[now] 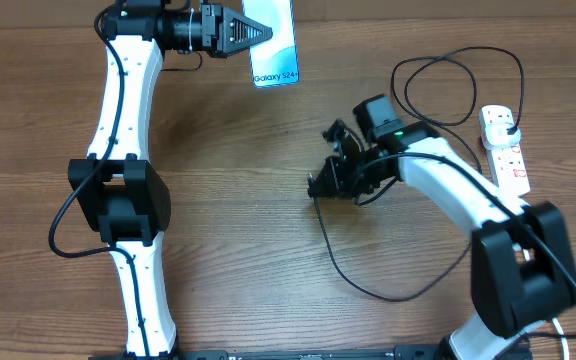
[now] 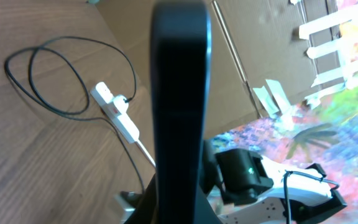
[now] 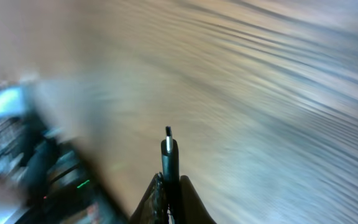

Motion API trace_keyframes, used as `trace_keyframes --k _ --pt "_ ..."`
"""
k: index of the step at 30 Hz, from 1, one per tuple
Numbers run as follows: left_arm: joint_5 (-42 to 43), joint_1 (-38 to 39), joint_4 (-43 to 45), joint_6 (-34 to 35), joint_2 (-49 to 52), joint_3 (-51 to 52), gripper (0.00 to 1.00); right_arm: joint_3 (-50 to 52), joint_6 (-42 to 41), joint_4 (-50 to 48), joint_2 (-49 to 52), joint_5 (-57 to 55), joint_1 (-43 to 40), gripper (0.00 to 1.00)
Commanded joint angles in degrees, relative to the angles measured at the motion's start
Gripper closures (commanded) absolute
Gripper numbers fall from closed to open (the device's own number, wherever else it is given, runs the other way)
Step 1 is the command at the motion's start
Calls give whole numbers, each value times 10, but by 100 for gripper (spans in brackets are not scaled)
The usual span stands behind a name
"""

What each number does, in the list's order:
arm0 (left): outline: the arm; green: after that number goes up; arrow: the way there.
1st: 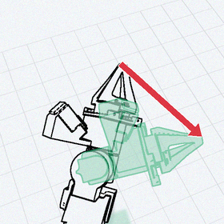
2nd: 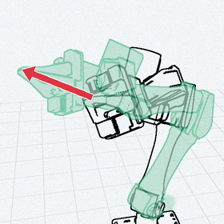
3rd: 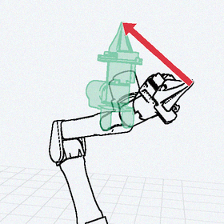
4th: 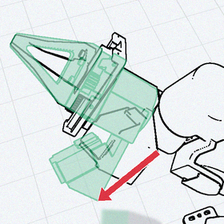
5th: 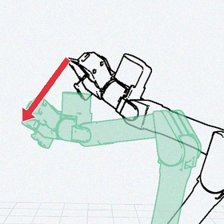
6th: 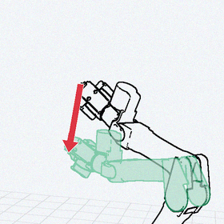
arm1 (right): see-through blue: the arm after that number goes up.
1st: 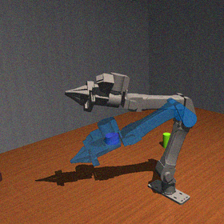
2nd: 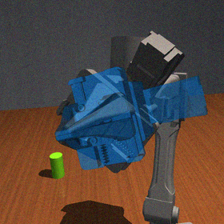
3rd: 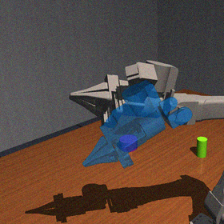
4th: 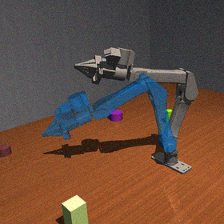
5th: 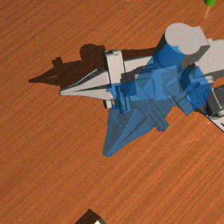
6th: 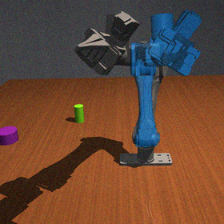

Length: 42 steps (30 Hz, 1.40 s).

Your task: Plug charger to phone and switch on socket

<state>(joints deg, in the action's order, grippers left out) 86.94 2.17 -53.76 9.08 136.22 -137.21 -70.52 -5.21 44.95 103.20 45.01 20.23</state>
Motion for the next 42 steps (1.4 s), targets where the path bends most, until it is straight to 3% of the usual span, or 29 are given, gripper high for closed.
trace_keyframes --k 1,5,12,16,21,42 --pt "37 6 -7 33 -25 -7 96 -17 136 -3 -28 242 -15 96" --pt "38 18 -21 32 -25 -7 96 -17 147 -5 -28 313 -25 96" --pt "38 34 -22 30 -25 -7 96 -17 146 -43 -28 322 -28 96" --pt "38 39 -23 29 -25 -7 96 -17 56 -106 -28 320 -30 96" --pt "37 39 -23 29 -25 -7 96 -17 -84 -157 -28 211 -36 96" --pt "37 38 -10 16 -25 -7 96 -17 -295 -429 -29 233 -65 96"
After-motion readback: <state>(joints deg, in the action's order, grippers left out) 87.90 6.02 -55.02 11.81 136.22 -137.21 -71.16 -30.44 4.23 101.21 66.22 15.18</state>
